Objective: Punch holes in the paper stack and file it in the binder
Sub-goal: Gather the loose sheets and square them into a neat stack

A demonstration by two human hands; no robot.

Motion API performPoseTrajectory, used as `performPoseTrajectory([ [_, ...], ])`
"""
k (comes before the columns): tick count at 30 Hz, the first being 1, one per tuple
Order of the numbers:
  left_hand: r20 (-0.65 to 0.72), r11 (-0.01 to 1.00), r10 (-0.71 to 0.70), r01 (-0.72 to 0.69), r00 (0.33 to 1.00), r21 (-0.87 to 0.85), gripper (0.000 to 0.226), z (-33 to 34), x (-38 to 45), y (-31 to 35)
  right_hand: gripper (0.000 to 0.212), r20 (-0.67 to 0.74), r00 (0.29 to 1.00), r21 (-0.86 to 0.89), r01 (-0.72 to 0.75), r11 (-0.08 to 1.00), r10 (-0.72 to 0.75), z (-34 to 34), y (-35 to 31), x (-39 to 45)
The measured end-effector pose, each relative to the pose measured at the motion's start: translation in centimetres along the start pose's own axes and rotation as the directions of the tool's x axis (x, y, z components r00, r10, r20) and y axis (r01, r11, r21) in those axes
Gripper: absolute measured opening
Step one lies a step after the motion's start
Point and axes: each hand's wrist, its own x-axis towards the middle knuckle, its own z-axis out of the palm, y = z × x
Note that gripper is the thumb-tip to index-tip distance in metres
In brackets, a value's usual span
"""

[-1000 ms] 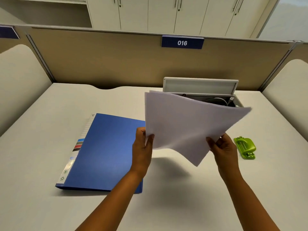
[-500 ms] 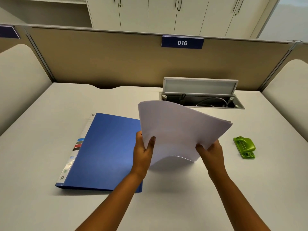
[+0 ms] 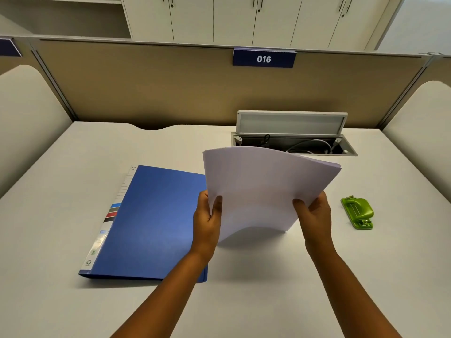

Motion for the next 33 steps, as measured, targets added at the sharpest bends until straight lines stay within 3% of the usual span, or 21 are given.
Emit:
performPoseTrajectory([
  [2,-0.027,0.999,0.027,-0.028,0.999,-0.037,0.037,0.2,0.5,1.3,0.047,-0.03,0.998,0.04,0.048,0.998,-0.047,-0.2,-0.8,0.3],
  [5,-0.077,0.994,0.071,-0.077,0.994,-0.078,0.02,0.6,1.4,4.0,0.03,-0.067,0.994,0.084,0.091,0.992,-0.086,-0.2,-2.1,0.8],
  [9,-0.061,0.991,0.087,-0.092,0.994,-0.092,0.016,1.0,2.2,5.8,0.016,-0.083,0.989,0.089,0.133,0.987,-0.125,0.1,-3.2,1.1],
  [23,-0.046,0.99,0.138,-0.136,0.989,0.044,0.015,0.8,1.6,4.9,0.025,-0.062,0.993,0.115,0.104,0.988,-0.098,-0.9,-3.5,1.1],
  [30,-0.05,0.985,0.168,-0.17,0.984,-0.04,0.021,1.4,1.4,7.0,0.022,-0.121,0.984,0.104,0.146,0.984,-0.133,-0.7,-5.0,1.0],
  [33,-0.133,0.983,0.17,-0.177,0.976,-0.043,0.015,2.0,1.4,8.3,0.027,-0.152,0.975,0.102,0.181,0.978,-0.164,-0.5,-5.9,1.0],
])
